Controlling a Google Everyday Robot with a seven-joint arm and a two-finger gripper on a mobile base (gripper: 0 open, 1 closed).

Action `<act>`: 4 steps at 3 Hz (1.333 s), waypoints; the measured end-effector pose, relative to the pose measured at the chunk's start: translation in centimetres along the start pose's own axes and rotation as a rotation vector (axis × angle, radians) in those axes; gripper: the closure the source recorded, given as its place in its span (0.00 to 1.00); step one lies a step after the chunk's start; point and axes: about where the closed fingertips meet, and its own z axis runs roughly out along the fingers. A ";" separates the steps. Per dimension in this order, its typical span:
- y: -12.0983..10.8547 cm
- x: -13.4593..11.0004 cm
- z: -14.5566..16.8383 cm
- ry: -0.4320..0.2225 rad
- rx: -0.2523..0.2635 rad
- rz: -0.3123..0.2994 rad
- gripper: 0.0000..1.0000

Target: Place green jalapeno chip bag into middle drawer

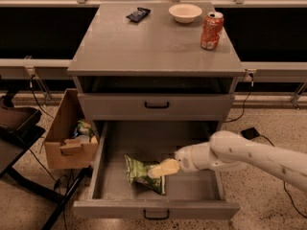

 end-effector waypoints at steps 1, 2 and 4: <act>1.9 2.4 -7.3 -0.039 0.015 -0.079 0.00; 4.4 3.7 -13.7 0.000 0.046 -0.163 0.00; 11.1 0.5 -22.0 0.205 0.162 -0.362 0.00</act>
Offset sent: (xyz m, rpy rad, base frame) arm -0.1292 -0.1422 0.1608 -0.1871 -0.2263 0.1447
